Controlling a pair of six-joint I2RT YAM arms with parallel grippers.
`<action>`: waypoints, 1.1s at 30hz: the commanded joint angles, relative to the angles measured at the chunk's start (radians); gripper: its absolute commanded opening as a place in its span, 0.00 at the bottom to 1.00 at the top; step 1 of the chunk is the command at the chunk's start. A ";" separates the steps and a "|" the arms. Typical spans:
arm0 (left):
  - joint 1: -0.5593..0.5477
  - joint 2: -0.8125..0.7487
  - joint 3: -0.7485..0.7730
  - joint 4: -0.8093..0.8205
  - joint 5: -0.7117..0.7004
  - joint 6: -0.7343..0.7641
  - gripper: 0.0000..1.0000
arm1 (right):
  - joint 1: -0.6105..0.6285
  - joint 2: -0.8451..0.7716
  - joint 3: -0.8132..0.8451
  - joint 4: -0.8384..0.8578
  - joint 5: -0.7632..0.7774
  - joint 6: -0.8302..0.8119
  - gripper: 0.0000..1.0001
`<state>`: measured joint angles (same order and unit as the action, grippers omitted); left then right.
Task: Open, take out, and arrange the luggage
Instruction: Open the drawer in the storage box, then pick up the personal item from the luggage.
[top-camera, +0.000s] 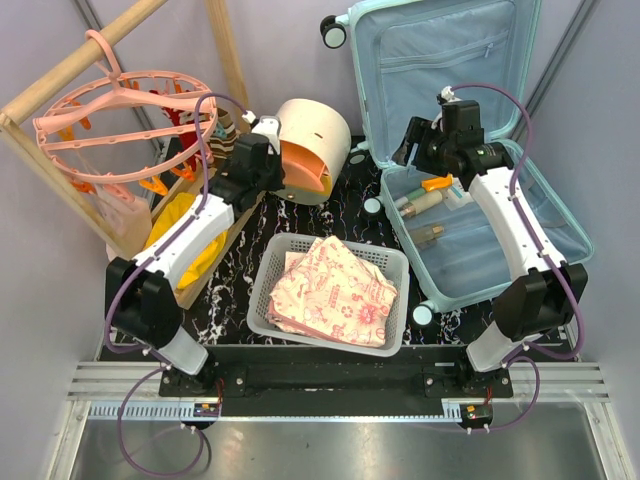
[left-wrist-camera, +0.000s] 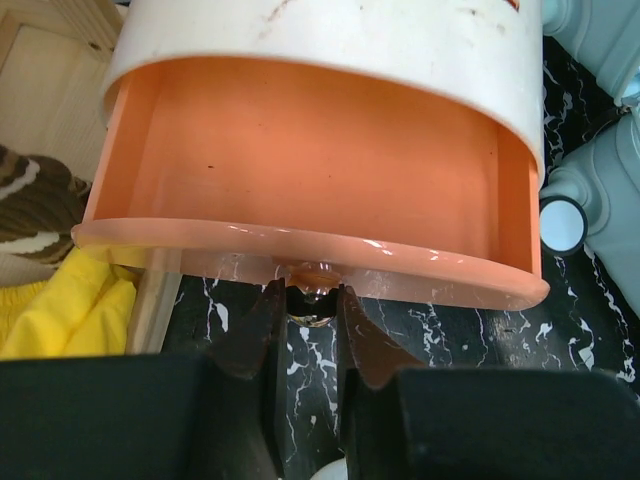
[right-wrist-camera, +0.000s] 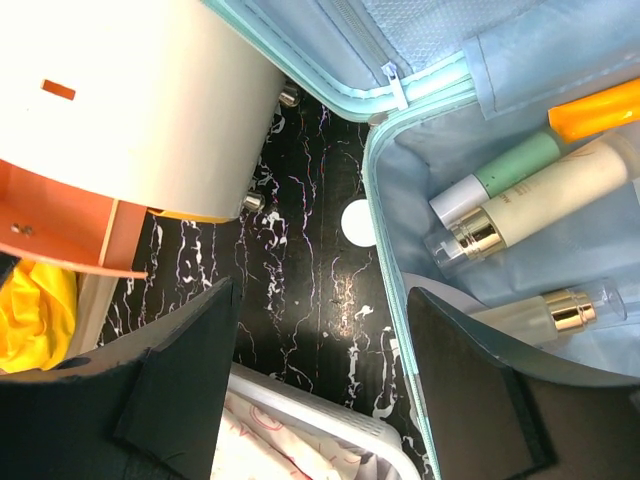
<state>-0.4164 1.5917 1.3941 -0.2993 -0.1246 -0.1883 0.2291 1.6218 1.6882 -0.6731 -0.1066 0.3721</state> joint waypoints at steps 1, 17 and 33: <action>-0.030 -0.087 -0.049 0.049 0.006 -0.034 0.00 | -0.027 -0.010 -0.001 0.032 0.015 0.053 0.77; -0.036 -0.153 -0.055 0.037 -0.017 -0.040 0.59 | -0.115 0.013 -0.071 0.020 -0.022 0.221 0.77; -0.048 -0.384 -0.273 0.092 -0.032 0.010 0.90 | -0.223 0.269 -0.191 0.090 -0.047 0.597 0.71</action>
<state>-0.4583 1.2488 1.1492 -0.2623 -0.1291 -0.2005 0.0101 1.8351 1.5009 -0.6445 -0.1307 0.8398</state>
